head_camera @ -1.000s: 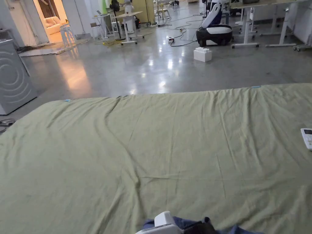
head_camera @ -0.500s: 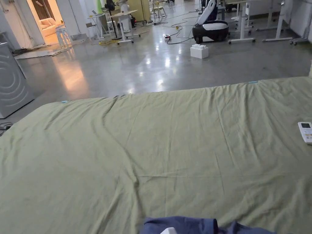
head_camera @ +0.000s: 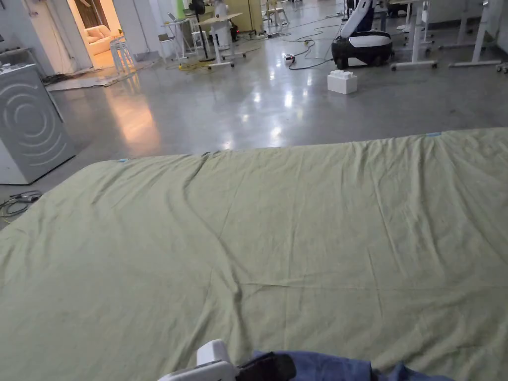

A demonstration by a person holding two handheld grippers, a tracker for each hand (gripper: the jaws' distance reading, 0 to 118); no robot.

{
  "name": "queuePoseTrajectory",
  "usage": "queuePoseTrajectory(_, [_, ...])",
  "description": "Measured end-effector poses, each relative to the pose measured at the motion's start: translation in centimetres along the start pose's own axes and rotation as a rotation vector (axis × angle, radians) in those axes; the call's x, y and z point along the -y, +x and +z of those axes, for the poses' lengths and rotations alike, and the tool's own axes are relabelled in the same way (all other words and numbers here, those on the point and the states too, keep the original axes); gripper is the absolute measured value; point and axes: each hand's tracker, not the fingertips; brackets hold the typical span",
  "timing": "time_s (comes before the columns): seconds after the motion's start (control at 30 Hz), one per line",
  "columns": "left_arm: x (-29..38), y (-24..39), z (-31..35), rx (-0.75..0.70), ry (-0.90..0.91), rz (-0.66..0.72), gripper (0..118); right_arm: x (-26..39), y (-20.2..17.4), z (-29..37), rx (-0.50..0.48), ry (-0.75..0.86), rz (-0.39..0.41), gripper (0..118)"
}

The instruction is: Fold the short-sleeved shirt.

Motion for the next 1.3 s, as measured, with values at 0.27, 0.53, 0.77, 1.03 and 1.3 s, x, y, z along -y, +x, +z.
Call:
queuePoseTrajectory(0.27, [0.0, -6.0, -3.1, 0.095, 0.026, 0.343, 102, -0.5, -1.0, -0.1, 0.069, -0.012, 0.106, 0])
queuePoseTrajectory(0.53, [2.3, -5.8, -3.0, 0.182, -0.031, 0.458, 13, 0.3, -1.7, -0.5, 0.049, -0.041, 0.067, 0])
queuePoseTrajectory(0.77, [0.4, -2.8, 3.5, 0.266, 0.058, 0.485, 10, 0.0, -2.2, -0.1, 0.058, -0.05, 0.097, 0])
queuePoseTrajectory(1.03, [-5.8, -3.0, 12.7, 0.065, 0.226, 0.137, 10, 0.5, -0.5, -0.7, 0.034, -0.075, 0.057, 0])
queuePoseTrajectory(1.3, [-0.4, 6.9, 4.9, 0.083, 0.079, -0.169, 10, -0.5, -2.4, -0.6, 0.009, -0.053, 0.096, 1])
